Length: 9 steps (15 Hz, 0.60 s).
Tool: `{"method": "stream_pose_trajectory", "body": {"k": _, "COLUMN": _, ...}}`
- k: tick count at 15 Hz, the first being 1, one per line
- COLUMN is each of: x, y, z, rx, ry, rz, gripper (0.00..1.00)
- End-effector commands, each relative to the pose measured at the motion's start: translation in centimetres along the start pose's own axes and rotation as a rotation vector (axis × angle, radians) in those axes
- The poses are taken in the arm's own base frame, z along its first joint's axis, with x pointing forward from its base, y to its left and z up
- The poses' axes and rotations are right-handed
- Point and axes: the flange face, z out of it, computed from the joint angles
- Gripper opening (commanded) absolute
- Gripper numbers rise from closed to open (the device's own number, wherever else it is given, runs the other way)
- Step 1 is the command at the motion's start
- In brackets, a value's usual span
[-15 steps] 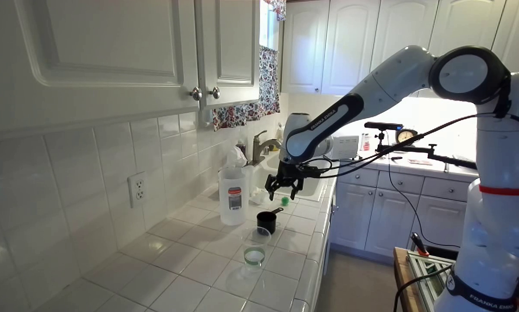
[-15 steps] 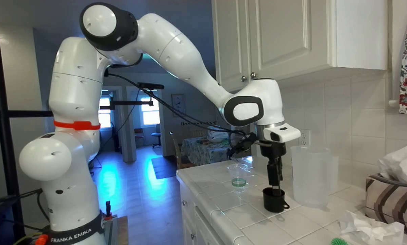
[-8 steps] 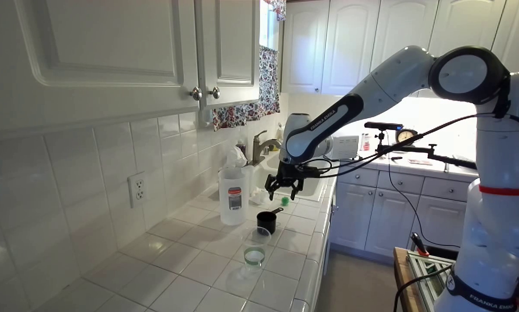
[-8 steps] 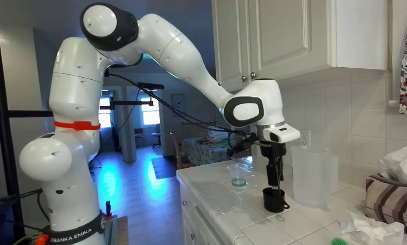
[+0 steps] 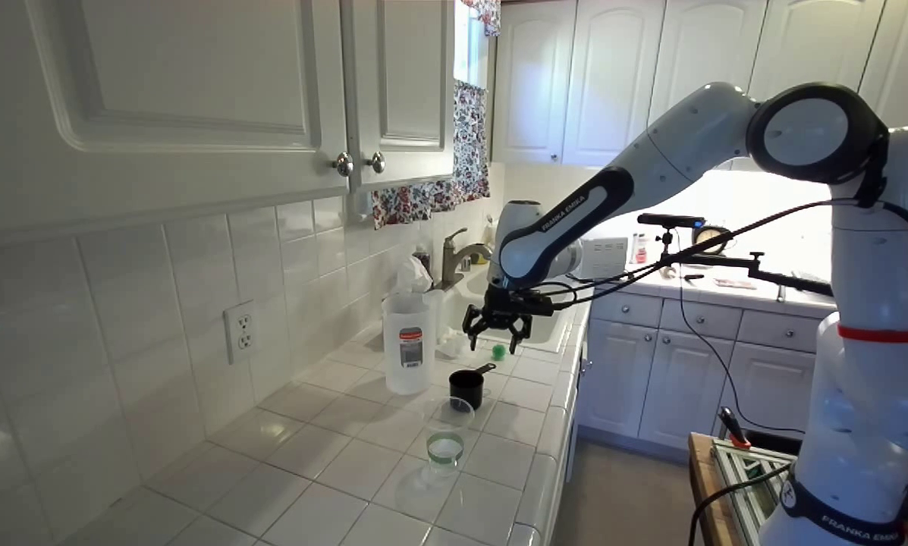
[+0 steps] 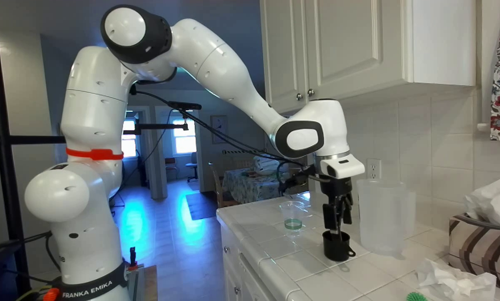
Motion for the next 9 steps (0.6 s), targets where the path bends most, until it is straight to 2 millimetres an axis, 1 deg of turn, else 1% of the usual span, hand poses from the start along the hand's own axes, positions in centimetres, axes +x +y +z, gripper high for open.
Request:
{"method": "stream_pose_trajectory", "body": {"k": 1, "x": 0.0, "y": -0.2, "z": 1.2, "rx": -0.002, "ry": -0.005, "rz": 0.084, "gripper": 1.0}}
{"method": "stream_pose_trajectory", "body": {"k": 9, "x": 0.0, "y": -0.5, "z": 2.5, "rx": 0.01, "ry": 0.014, "rz": 0.228, "gripper": 1.0}}
